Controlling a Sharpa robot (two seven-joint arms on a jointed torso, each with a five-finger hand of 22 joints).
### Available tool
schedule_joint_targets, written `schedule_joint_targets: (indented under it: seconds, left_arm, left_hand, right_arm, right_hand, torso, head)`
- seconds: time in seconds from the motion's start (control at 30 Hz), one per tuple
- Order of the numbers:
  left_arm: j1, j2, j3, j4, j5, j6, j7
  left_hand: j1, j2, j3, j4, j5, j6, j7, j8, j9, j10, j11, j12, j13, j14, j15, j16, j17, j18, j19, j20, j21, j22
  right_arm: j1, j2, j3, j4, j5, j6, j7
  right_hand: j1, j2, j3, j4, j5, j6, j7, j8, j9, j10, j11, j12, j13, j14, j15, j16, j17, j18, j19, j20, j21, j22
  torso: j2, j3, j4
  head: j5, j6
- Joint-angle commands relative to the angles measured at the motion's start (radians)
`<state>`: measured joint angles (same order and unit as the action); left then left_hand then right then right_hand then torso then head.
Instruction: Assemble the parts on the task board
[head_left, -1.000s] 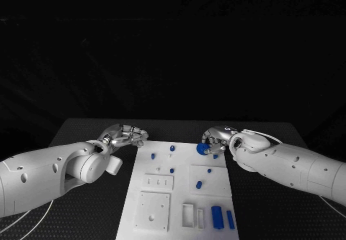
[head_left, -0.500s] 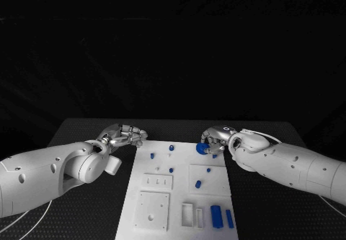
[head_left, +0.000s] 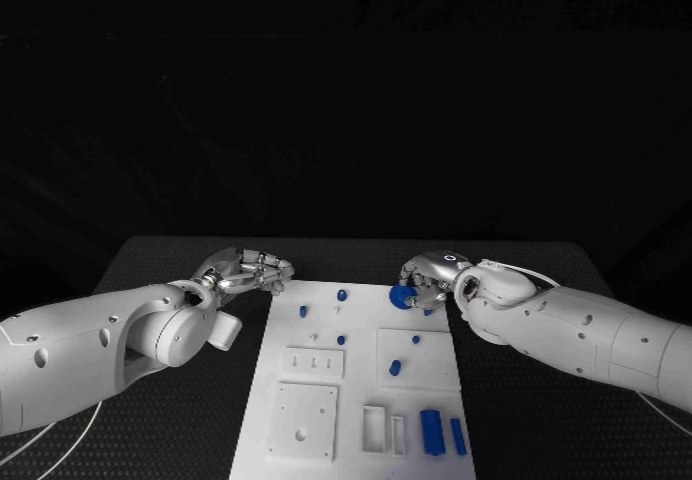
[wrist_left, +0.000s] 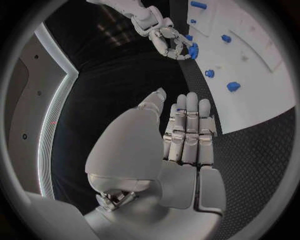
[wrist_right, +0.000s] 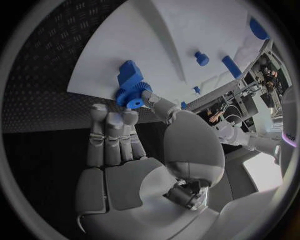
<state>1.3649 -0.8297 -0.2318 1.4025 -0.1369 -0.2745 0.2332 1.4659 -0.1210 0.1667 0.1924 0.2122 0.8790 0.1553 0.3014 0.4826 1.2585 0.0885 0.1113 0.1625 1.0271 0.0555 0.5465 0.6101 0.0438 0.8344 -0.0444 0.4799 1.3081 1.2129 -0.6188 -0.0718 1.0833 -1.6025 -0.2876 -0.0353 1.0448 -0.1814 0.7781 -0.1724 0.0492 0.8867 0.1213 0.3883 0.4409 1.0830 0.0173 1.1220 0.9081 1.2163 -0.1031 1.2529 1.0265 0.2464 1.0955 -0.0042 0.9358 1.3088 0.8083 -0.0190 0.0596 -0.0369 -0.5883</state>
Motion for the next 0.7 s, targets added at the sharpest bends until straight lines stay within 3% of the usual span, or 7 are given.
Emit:
schedule_joint_targets:
  seconds: [0.03,0.23,0.33,0.4,0.5,0.7]
  left_arm:
    - [0.001,0.0,0.001,0.004,-0.007,0.015,0.003]
    - [0.001,-0.004,0.001,0.006,-0.008,0.007,-0.001]
    - [0.001,-0.004,0.001,0.008,-0.009,-0.003,-0.008]
    - [0.002,-0.001,0.001,0.007,-0.009,-0.004,-0.008]
    - [0.002,0.001,0.001,0.008,-0.009,-0.004,-0.005]
    - [0.002,0.008,0.001,-0.001,-0.009,-0.01,-0.005]
  left_hand:
    - [0.009,0.001,-0.002,0.004,0.0,-0.003,0.007,-0.006,0.001,0.003,0.002,-0.005,0.001,-0.004,0.0,-0.005,0.001,0.018,-0.009,0.0,0.006,0.016]
    - [0.01,0.002,-0.003,0.005,0.0,-0.003,0.007,-0.006,0.001,0.004,0.002,-0.006,0.001,-0.004,0.0,-0.005,0.001,0.018,-0.009,0.0,0.007,0.016]
    - [0.01,0.002,-0.003,0.005,0.0,-0.003,0.007,-0.006,0.001,0.004,0.002,-0.006,0.001,-0.004,0.0,-0.005,0.001,0.018,-0.009,0.0,0.007,0.016]
    - [0.01,0.002,-0.003,0.005,0.0,-0.003,0.007,-0.006,0.001,0.004,0.002,-0.006,0.001,-0.004,0.0,-0.005,0.001,0.018,-0.009,0.0,0.007,0.016]
    - [0.012,0.0,-0.003,0.004,0.0,-0.004,0.008,-0.007,0.001,0.004,0.002,-0.006,0.002,-0.003,0.0,-0.005,0.002,0.018,-0.009,0.0,0.007,0.016]
    - [0.013,0.0,-0.003,0.005,0.0,-0.004,0.008,-0.008,0.001,0.004,0.002,-0.007,0.002,-0.003,0.0,-0.004,0.002,0.018,-0.009,0.0,0.007,0.016]
  right_arm:
    - [-0.016,0.001,-0.01,0.007,-0.025,0.031,-0.008]
    - [-0.016,-0.016,-0.01,0.046,-0.041,-0.054,-0.054]
    - [-0.013,-0.02,-0.008,0.07,-0.06,-0.081,-0.073]
    - [-0.009,-0.025,-0.007,0.093,-0.082,-0.097,-0.083]
    - [0.002,-0.025,-0.006,0.115,-0.093,-0.118,-0.078]
    - [0.009,-0.022,-0.006,0.144,-0.118,-0.143,-0.082]
  right_hand:
    - [-0.01,0.0,-0.007,-0.002,0.006,0.182,-0.039,-0.004,-0.003,-0.036,-0.042,0.003,-0.002,0.019,-0.02,0.004,-0.001,0.015,0.008,-0.006,0.004,0.017]
    - [-0.012,-0.01,-0.009,-0.003,0.009,0.182,-0.04,-0.004,-0.002,-0.034,-0.043,0.002,-0.003,0.021,-0.021,0.004,-0.002,0.015,0.01,-0.008,0.005,0.016]
    - [-0.012,-0.01,-0.009,-0.003,0.009,0.182,-0.04,-0.004,-0.002,-0.034,-0.043,0.002,-0.003,0.021,-0.021,0.004,-0.002,0.015,0.01,-0.008,0.005,0.016]
    - [-0.01,-0.013,-0.009,-0.004,0.009,0.182,-0.04,-0.005,-0.002,-0.034,-0.043,0.002,-0.003,0.022,-0.022,0.004,-0.002,0.015,0.01,-0.008,0.005,0.016]
    - [0.004,-0.032,0.004,-0.004,0.006,0.186,-0.042,-0.004,0.0,-0.026,-0.045,0.001,-0.006,0.028,-0.024,0.005,-0.004,0.015,0.017,-0.013,0.007,0.014]
    - [0.004,-0.044,0.008,0.005,0.004,0.183,-0.04,-0.008,0.0,-0.022,-0.045,-0.002,-0.009,0.031,-0.024,0.003,-0.006,0.015,0.022,-0.015,0.007,0.011]
  torso:
    - [0.0,-0.0003,0.0006]
    - [-0.001,-0.001,0.0]
    - [0.0,-0.001,-0.0019]
    - [0.0,-0.0016,-0.0027]
    - [-0.003,-0.0027,-0.0024]
    - [-0.004,-0.0036,-0.0014]
  head:
    - [0.0,-0.001]
    - [0.002,-0.001]
    - [-0.001,0.006]
    - [0.012,0.008]
    - [0.018,0.01]
    - [0.015,0.013]
